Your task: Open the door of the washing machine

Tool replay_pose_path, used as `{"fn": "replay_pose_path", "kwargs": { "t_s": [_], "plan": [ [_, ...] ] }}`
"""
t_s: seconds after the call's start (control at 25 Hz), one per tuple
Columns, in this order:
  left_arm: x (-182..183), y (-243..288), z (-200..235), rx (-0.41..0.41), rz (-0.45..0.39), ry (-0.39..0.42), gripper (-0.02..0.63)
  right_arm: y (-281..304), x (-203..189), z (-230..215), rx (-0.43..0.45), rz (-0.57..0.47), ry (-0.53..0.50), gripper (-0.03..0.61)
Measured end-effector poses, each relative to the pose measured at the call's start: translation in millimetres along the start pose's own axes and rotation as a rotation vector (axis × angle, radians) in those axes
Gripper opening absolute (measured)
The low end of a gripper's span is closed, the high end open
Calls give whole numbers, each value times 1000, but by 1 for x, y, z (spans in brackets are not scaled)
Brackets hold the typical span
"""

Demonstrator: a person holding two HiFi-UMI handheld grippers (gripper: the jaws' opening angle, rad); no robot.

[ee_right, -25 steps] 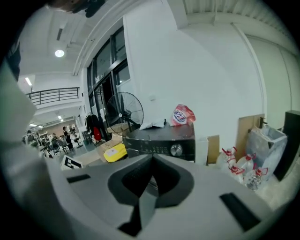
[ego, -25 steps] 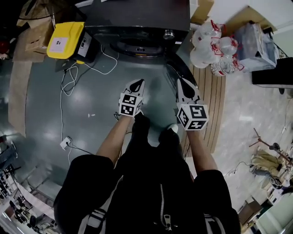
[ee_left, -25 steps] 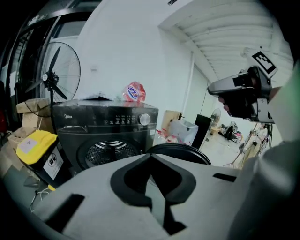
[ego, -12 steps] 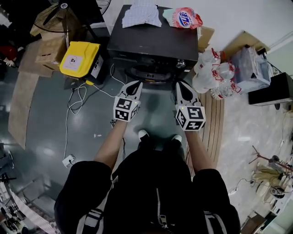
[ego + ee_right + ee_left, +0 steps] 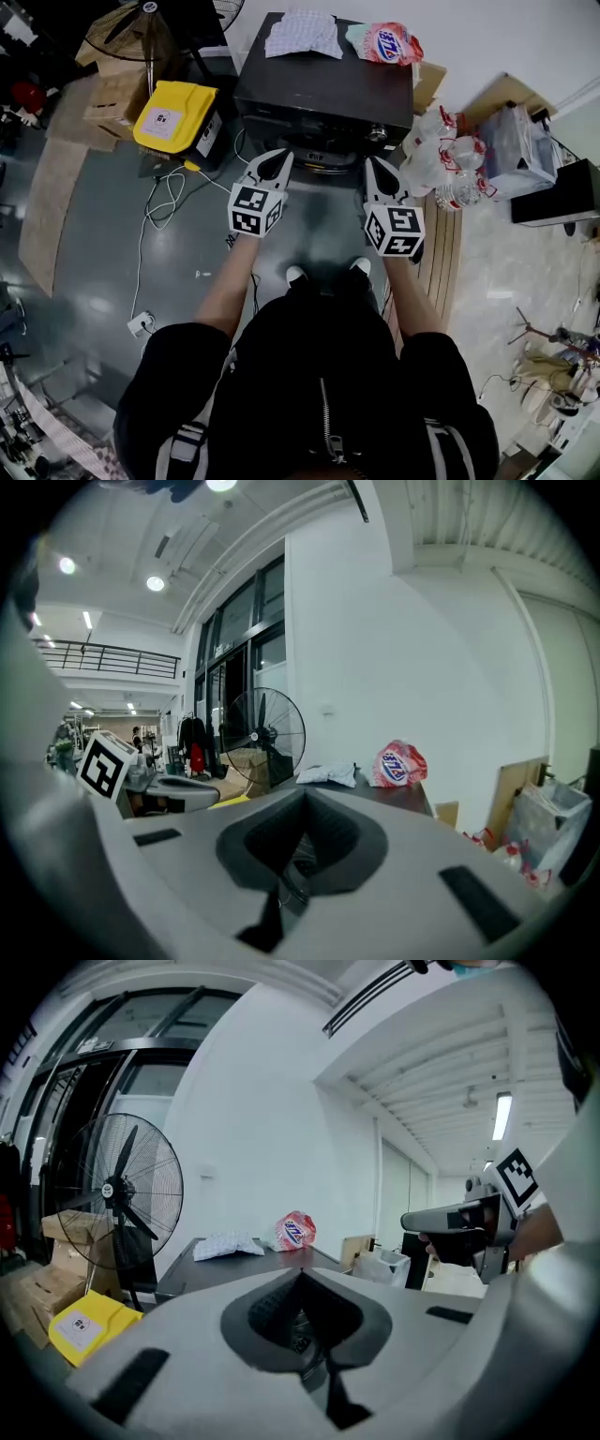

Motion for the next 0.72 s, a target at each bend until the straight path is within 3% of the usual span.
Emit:
{"fn": "replay_pose_path", "kwargs": {
  "t_s": [0.72],
  "plan": [
    [8,4,-1,-8,-16,14,5,5,-4,-2,3,-2,7,2]
  ]
}}
Point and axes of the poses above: the fingertips, and each gripper's own axes: y forward along the fingers, z to its left, x out of its top, the point moved 9 cm from there along -y, backward along the fingers, and after that the axes turned 4 degrees about -z, right-handed, at the moved point
